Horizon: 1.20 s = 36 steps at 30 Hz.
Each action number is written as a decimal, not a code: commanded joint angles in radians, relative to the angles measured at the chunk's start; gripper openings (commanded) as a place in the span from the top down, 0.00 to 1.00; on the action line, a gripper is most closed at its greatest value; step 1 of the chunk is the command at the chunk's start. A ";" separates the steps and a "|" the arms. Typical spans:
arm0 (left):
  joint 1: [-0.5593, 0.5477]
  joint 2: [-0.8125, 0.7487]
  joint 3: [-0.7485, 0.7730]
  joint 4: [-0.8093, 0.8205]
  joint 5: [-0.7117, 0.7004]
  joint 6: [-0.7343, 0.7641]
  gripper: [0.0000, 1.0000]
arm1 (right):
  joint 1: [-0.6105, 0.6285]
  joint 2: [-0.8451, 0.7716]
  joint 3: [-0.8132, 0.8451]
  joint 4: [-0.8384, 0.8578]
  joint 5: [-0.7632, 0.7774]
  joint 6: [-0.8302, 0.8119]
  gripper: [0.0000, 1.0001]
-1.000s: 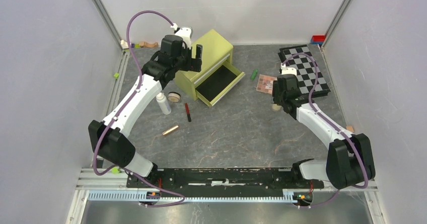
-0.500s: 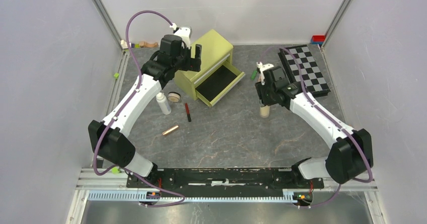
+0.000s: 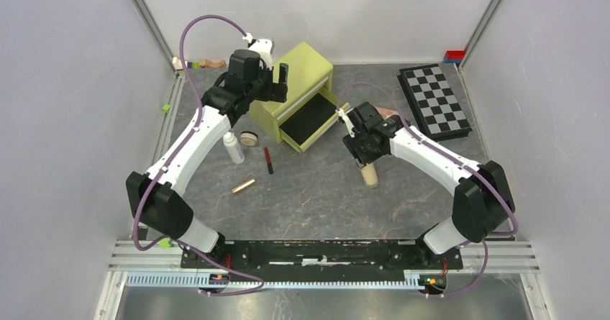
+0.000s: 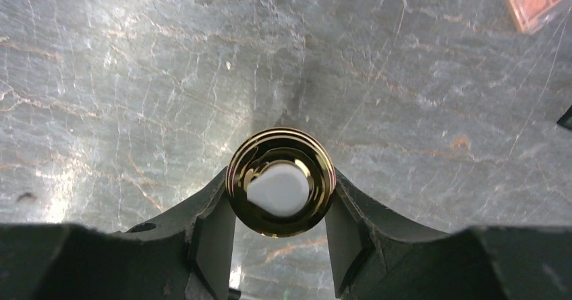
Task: Organize the makeup
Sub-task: Place the makeup at the center of the board.
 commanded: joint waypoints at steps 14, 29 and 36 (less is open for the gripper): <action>0.022 -0.036 0.023 0.005 0.033 0.032 0.00 | 0.085 -0.027 -0.322 0.495 0.077 0.115 0.71; 0.034 -0.034 0.024 0.005 0.051 0.033 0.01 | 0.118 -0.007 -0.325 0.438 0.142 0.163 0.13; 0.041 -0.030 0.025 0.005 0.061 0.027 0.01 | 0.118 -0.076 -0.328 0.427 0.153 0.218 0.12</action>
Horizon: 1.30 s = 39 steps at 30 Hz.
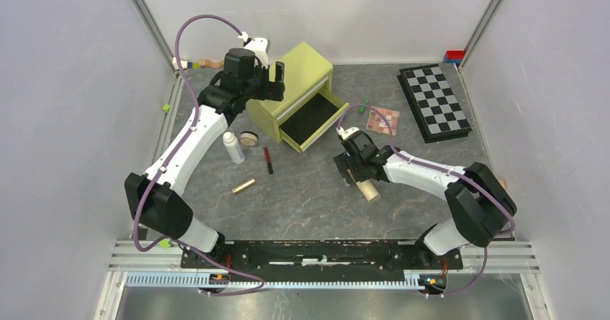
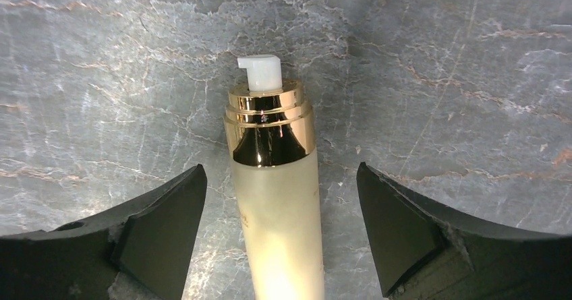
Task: Organize the makeup
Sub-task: Place the makeup at the center of the board, then pick up the makeup from the center of the board.
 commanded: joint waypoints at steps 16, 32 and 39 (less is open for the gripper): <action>0.008 0.002 0.022 0.011 0.044 0.033 0.00 | 0.002 0.000 0.075 -0.089 0.070 0.009 0.12; 0.011 0.010 0.027 0.005 0.042 0.041 0.00 | 0.002 0.045 0.052 -0.148 -0.015 0.000 0.26; 0.010 0.009 0.018 0.003 0.022 0.050 0.00 | -0.006 -0.014 0.034 -0.097 0.014 0.093 0.59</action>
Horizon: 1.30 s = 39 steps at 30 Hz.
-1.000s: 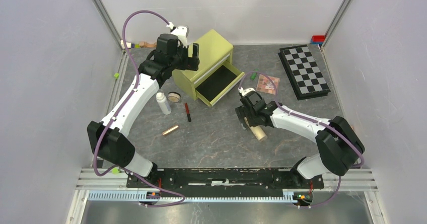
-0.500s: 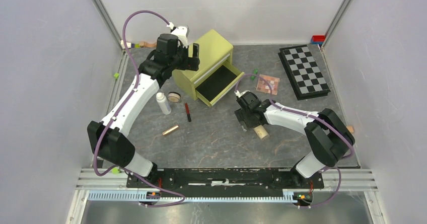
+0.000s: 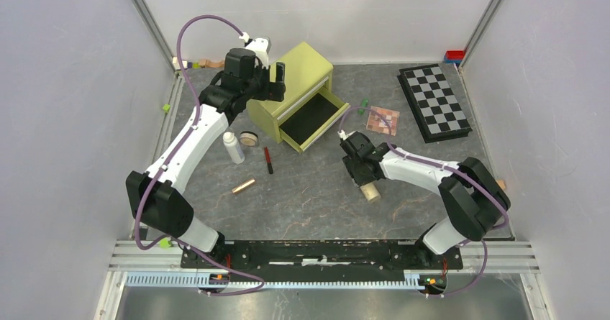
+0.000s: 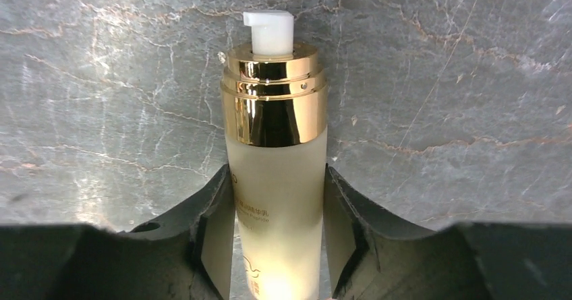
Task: Organize the makeup
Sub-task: Pick up the makeup from the center of the board, then place the makeup in the drawer.
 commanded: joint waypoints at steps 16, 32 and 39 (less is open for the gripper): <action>0.009 -0.082 -0.027 0.052 -0.109 0.052 0.00 | -0.011 -0.001 0.333 0.385 -0.053 0.501 1.00; 0.031 -0.172 -0.087 0.125 -0.249 0.038 0.00 | 0.032 0.277 0.446 0.617 0.282 1.072 1.00; 0.041 -0.173 -0.089 0.125 -0.238 0.039 0.00 | 0.056 0.325 0.520 0.537 0.355 1.143 1.00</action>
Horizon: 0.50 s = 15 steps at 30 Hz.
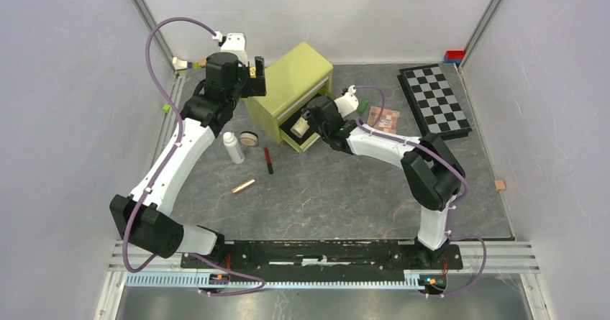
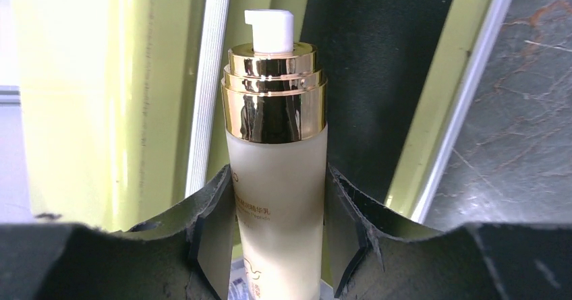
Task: Organize the makeup
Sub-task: Place the makeup in the drawer.
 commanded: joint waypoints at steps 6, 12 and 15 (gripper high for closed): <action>0.024 -0.020 0.001 0.047 0.008 0.023 0.00 | 0.017 0.097 0.228 -0.163 0.123 0.154 1.00; 0.030 -0.014 0.004 0.045 0.025 0.020 0.00 | 0.018 0.150 0.283 -0.201 0.143 0.219 1.00; 0.034 -0.014 0.005 0.043 0.036 0.018 0.00 | 0.018 0.184 0.331 -0.203 0.141 0.212 1.00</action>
